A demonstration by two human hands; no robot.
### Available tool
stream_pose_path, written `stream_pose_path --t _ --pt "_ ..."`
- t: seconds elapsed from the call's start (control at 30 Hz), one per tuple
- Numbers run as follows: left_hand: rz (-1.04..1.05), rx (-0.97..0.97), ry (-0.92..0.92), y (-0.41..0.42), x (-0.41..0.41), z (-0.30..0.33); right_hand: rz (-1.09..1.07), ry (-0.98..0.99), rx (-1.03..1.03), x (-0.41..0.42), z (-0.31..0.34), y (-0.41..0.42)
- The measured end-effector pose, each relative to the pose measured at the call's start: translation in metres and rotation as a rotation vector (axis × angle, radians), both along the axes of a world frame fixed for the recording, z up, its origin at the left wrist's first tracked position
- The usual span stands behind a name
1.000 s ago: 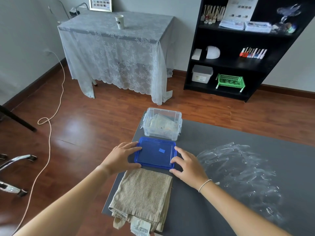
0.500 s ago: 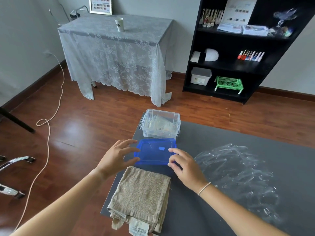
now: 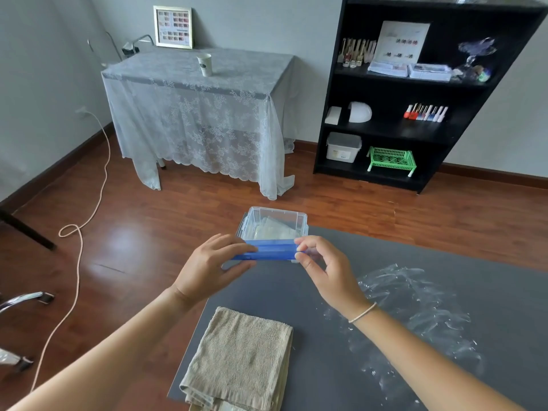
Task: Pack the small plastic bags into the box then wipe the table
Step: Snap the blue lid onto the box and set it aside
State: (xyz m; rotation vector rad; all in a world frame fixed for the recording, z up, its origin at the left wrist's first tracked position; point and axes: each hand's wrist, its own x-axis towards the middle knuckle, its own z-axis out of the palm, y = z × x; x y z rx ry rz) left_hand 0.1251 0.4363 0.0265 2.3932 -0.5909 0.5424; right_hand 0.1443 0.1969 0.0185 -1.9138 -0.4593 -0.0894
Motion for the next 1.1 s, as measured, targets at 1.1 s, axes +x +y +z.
stream_pose_path --t 1.1 --pt "0.017 0.566 0.271 0.007 0.096 -0.022 -0.326 0.353 -0.039 0.095 -0.008 0.017"
